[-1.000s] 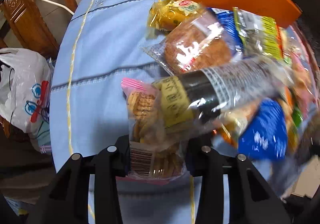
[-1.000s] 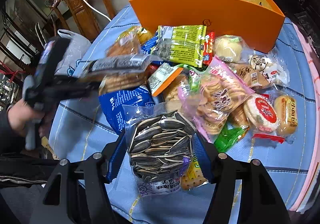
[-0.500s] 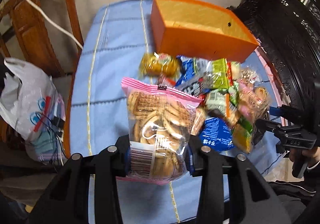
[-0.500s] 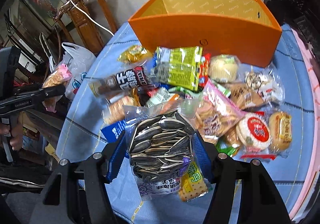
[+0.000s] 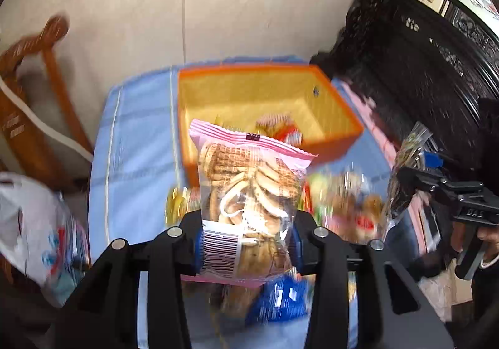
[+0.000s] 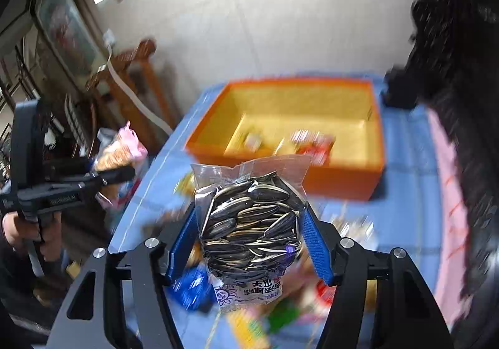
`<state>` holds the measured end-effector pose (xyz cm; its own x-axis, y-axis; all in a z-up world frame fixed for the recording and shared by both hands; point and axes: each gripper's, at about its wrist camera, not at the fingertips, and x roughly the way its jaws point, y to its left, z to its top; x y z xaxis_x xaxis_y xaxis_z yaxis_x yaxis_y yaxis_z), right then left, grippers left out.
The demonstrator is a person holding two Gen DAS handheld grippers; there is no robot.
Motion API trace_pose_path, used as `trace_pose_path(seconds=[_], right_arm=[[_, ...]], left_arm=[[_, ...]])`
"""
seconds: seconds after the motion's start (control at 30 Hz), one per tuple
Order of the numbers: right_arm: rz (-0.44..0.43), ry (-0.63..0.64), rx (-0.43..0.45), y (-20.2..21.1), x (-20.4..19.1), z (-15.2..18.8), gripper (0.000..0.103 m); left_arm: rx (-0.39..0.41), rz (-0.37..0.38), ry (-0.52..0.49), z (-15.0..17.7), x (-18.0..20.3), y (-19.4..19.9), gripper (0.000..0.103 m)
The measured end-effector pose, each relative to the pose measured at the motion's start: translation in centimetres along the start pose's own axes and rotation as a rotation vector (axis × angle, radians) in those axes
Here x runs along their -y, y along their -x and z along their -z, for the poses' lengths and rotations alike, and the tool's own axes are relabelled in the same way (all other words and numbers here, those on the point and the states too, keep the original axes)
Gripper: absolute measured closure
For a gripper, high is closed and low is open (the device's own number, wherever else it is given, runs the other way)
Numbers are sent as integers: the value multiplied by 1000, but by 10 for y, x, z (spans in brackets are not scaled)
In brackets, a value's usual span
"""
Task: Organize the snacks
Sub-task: 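Lower both held bags into the orange box and open both tools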
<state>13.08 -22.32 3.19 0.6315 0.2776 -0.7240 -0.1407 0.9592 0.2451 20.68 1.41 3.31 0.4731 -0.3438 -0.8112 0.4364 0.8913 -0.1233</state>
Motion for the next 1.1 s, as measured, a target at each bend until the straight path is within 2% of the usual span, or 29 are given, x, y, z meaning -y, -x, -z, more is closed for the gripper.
trace_pose_path(seconds=[0.1, 0.23, 0.4, 0.57, 0.67, 0.8, 0.97, 1.07, 1.1], right_arm=[[33, 6, 53, -2, 15, -35, 38], [59, 16, 84, -18, 31, -77, 38], [97, 40, 36, -74, 54, -109, 38], [122, 19, -85, -142, 78, -106, 38], [167, 17, -204, -181, 89, -98, 38], [217, -12, -315, -217, 103, -86, 38], [259, 30, -338, -230, 95, -84, 38], [278, 40, -345, -234, 90, -84, 37], [275, 37, -344, -233, 91, -84, 36]], left_arm=[[28, 9, 3, -37, 9, -14, 63], [19, -20, 9, -77, 16, -46, 63], [-30, -51, 51, -103, 9, -95, 63], [-124, -100, 65, -104, -6, -155, 63], [-196, -119, 79, -100, -16, -190, 63], [-254, -136, 87, -95, -20, -216, 63], [-330, -151, 101, -83, -24, -241, 63], [-341, -172, 95, -79, -21, -247, 56], [-346, -180, 101, -79, -21, -247, 42]])
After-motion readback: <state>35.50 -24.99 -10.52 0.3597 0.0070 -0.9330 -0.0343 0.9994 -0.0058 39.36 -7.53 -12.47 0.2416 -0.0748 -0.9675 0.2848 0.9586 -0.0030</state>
